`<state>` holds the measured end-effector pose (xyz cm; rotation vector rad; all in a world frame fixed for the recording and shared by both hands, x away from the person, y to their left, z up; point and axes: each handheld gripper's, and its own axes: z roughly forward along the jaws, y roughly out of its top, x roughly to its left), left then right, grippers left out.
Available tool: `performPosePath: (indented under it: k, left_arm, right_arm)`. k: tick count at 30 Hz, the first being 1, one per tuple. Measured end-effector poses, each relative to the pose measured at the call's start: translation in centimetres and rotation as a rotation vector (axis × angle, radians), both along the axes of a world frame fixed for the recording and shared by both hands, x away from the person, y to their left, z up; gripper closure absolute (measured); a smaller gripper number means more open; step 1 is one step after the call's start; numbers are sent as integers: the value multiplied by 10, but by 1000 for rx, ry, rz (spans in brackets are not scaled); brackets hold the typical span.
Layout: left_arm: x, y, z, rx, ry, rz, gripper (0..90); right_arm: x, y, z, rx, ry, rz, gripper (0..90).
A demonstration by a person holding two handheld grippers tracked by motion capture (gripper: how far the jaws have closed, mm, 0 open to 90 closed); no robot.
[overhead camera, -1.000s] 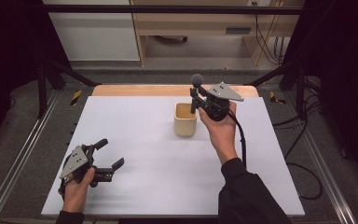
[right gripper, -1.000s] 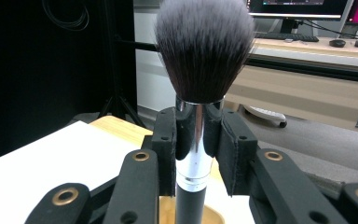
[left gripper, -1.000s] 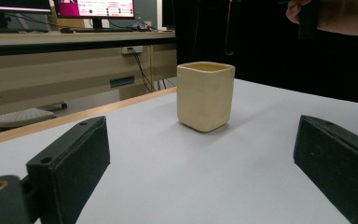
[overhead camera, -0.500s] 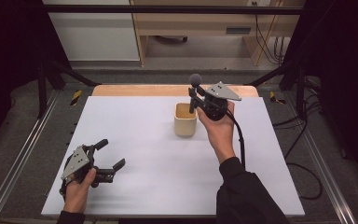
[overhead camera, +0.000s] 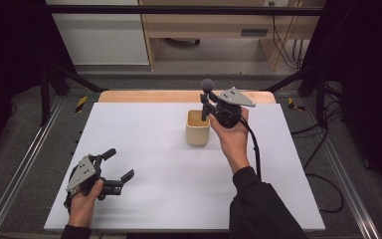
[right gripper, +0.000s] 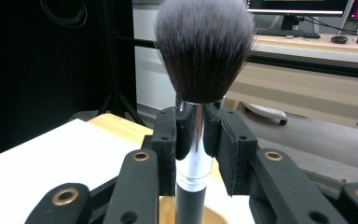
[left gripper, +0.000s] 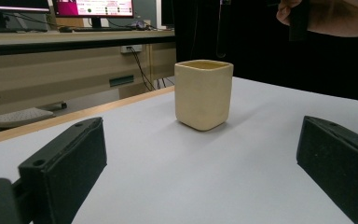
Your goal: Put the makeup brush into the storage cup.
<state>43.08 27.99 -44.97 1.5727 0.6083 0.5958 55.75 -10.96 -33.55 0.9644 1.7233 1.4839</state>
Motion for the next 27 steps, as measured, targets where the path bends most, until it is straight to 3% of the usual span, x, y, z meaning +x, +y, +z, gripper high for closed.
performPosePath:
  k: [20,27]
  left_arm:
    - [0,-1,0,-5,-5,-2,15]
    - [0,-1,1,-6,-6,-3,15]
  right_arm:
    - [5,5,-8,-18,13,1,704]
    - [7,5,-13,0,31,2,704]
